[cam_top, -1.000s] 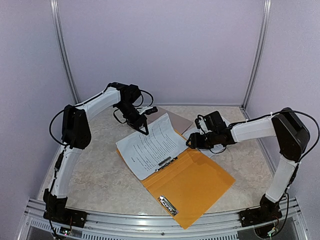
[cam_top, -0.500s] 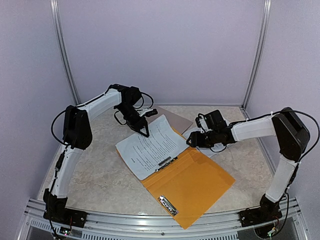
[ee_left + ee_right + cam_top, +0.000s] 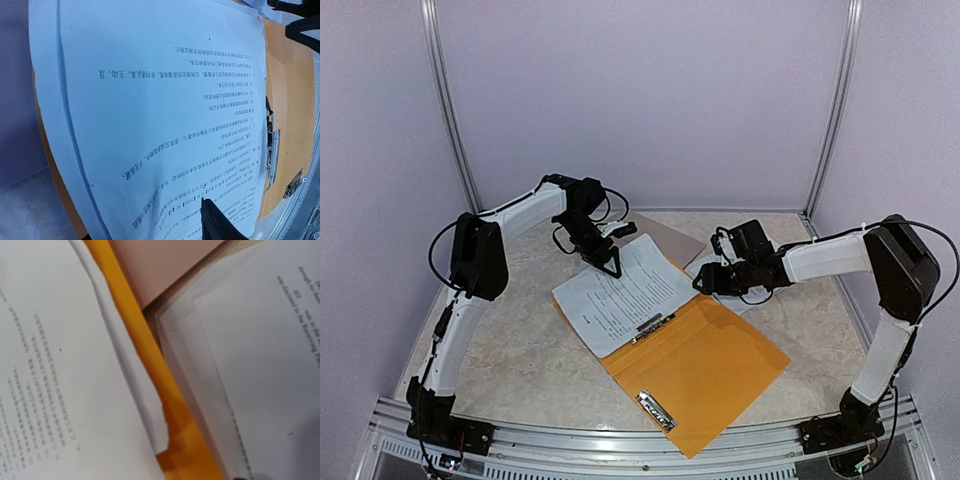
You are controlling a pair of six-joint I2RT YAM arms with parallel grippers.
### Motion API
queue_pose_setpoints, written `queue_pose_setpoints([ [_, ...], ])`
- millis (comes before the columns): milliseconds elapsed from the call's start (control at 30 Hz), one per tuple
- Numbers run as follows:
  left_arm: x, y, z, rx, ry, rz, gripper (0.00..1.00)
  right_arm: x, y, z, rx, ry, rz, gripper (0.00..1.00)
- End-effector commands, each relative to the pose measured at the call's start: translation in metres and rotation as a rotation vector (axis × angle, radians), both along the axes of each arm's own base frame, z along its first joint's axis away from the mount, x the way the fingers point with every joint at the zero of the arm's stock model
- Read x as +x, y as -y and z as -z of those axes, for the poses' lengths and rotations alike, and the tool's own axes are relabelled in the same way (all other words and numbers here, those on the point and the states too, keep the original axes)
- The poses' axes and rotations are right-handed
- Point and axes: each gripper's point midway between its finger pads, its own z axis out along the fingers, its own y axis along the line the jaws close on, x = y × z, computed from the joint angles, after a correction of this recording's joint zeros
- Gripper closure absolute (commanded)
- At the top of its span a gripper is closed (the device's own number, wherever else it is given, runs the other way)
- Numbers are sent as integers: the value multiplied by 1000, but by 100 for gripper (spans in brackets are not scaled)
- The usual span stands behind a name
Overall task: Put the files into the folder
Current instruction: Place the file on the spring clip of the folder.
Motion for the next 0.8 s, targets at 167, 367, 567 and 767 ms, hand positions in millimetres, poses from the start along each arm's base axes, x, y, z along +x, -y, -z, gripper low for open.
queue_pose_setpoints([
  [167,1,2,25,45,5,14,50,4,1,4,7,-13,3,40],
  [367,7,4,21,35,39,8,48,-2,-1,10,23,-43,-3,40],
  [567,8,2,24,58,45,3,44,-1,0,6,38,-24,6,40],
  [767,12,-1,23,78,62,-20,32,-2,-1,5,45,-25,3,40],
])
